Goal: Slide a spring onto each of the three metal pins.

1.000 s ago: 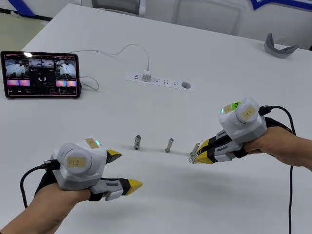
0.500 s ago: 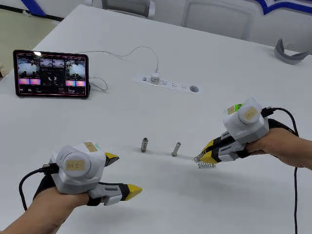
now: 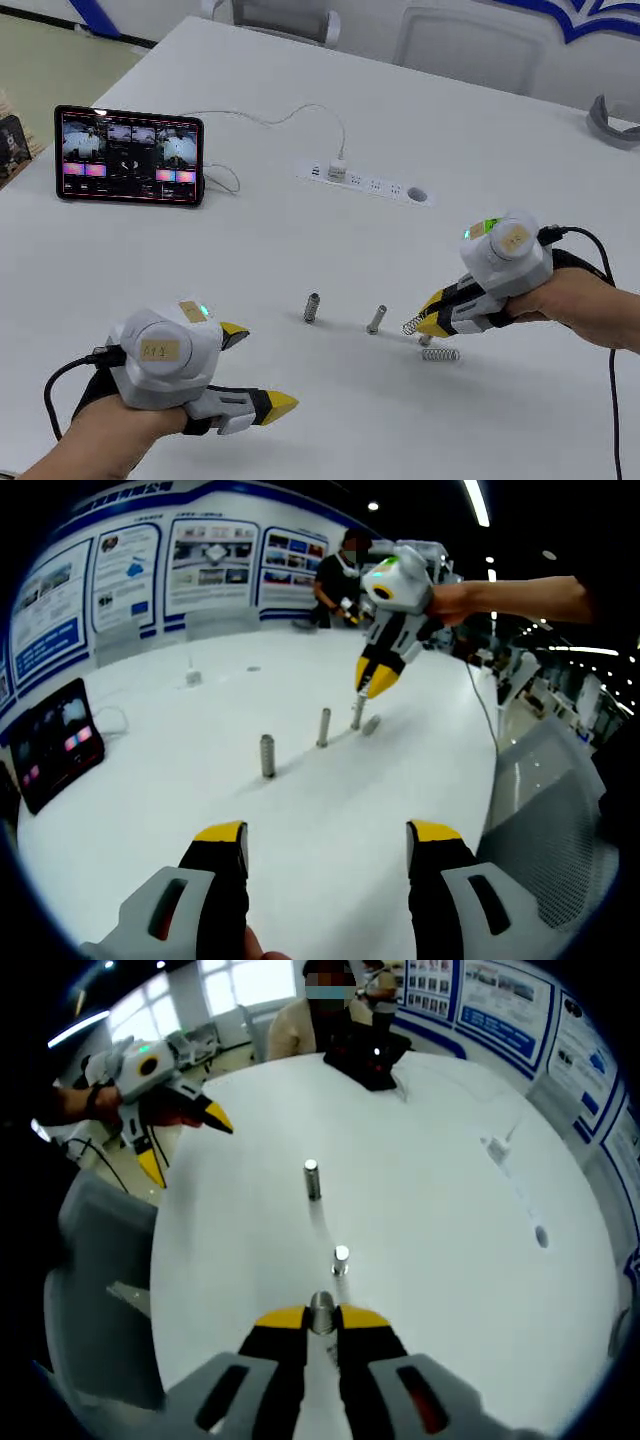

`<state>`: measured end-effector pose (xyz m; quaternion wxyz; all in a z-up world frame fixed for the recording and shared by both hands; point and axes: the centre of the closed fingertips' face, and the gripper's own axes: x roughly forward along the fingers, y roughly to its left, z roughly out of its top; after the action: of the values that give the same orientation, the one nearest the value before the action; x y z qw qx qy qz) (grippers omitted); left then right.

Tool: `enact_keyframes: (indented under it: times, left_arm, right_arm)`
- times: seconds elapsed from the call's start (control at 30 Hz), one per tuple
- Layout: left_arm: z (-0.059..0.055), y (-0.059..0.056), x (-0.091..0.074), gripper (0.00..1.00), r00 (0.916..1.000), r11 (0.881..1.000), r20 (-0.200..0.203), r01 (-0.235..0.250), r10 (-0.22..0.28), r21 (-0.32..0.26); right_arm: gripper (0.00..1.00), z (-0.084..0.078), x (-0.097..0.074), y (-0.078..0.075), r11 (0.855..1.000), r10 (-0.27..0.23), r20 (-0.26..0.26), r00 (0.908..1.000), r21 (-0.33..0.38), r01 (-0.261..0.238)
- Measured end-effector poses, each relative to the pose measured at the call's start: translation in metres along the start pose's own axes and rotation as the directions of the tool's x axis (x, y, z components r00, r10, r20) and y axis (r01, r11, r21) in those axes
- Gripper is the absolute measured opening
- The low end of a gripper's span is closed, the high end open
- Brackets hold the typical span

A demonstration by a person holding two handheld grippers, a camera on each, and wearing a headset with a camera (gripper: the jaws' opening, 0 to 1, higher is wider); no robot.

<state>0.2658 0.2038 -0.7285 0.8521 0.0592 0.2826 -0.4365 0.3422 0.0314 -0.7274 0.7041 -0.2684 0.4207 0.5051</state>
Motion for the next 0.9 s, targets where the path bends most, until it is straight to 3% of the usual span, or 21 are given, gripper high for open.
enact_keyframes:
  times: [0.47, 0.9]
  left_arm:
    - [-0.005, 0.006, -0.011, 0.66, 0.9996, 0.999, 0.002, -0.027, 0.027, -0.021]
    - [-0.008, 0.010, -0.016, 0.66, 0.9992, 0.999, 0.003, -0.039, 0.039, -0.033]
  right_arm:
    - [0.12, 0.016, 0.006, -0.012, 1.000, -0.002, -0.003, 1.0000, -0.028, 0.002]
    - [0.12, 0.025, 0.015, -0.013, 0.999, 0.010, -0.014, 0.9998, -0.051, -0.011]
